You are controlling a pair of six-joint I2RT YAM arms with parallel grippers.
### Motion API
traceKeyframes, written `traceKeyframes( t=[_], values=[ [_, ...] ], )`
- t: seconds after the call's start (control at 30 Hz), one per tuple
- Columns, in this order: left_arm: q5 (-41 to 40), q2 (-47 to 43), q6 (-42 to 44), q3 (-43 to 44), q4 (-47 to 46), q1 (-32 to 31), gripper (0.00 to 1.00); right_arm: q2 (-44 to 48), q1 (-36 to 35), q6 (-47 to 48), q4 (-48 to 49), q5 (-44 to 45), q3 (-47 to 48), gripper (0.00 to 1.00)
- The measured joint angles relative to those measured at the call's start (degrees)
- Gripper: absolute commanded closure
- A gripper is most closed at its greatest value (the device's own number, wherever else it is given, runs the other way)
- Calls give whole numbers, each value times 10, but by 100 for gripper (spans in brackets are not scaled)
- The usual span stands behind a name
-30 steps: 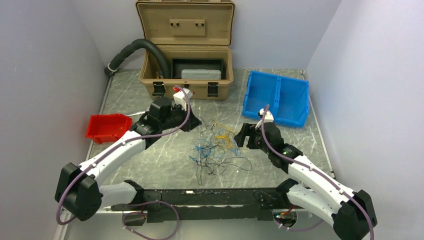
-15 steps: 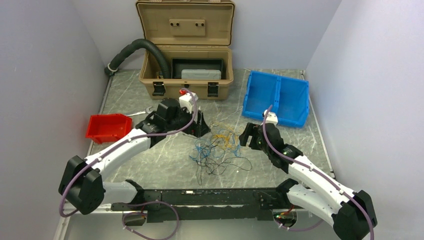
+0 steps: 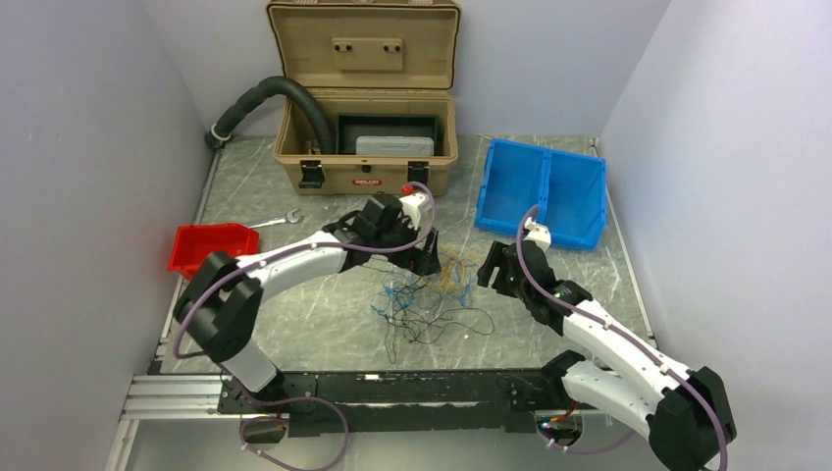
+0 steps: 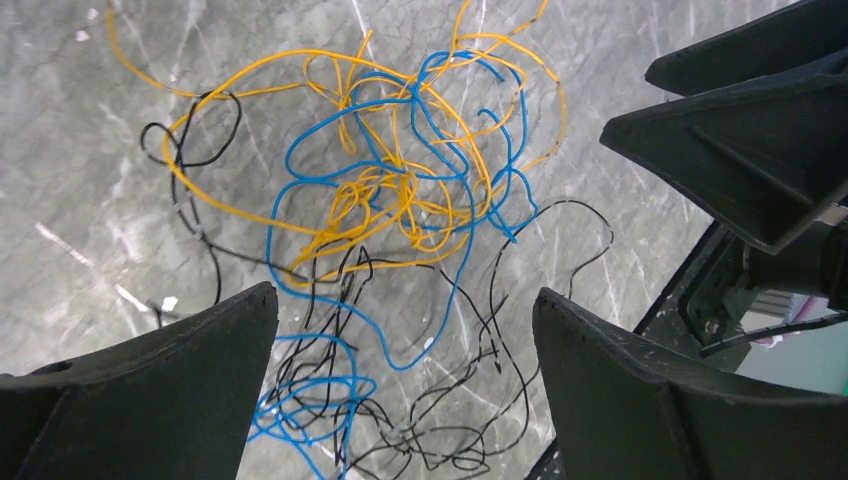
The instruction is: Untangle the cables
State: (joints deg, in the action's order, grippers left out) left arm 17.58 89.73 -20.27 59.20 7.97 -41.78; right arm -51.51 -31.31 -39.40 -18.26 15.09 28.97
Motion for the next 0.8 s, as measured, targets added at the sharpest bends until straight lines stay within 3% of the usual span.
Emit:
traceKeyframes(
  t=[0.43, 0.6, 0.7, 0.73, 0.77, 0.8],
  values=[
    [-10, 165, 15, 120, 44, -27, 17, -120, 41, -5, 55, -81, -7, 40],
    [-29, 187, 9, 123, 44, -27, 29, -191, 41, 2, 110, -111, -7, 47],
    [-37, 202, 5, 123, 43, -28, 49, -226, 41, 7, 140, -126, -1, 68],
    [-40, 207, 3, 123, 42, -28, 61, -233, 41, 9, 146, -129, 1, 75],
    [-40, 212, 1, 122, 37, -28, 85, -241, 41, 9, 152, -132, 3, 82],
    [-41, 216, 2, 118, 29, -28, 99, -247, 41, 8, 154, -136, 3, 87]
  ],
)
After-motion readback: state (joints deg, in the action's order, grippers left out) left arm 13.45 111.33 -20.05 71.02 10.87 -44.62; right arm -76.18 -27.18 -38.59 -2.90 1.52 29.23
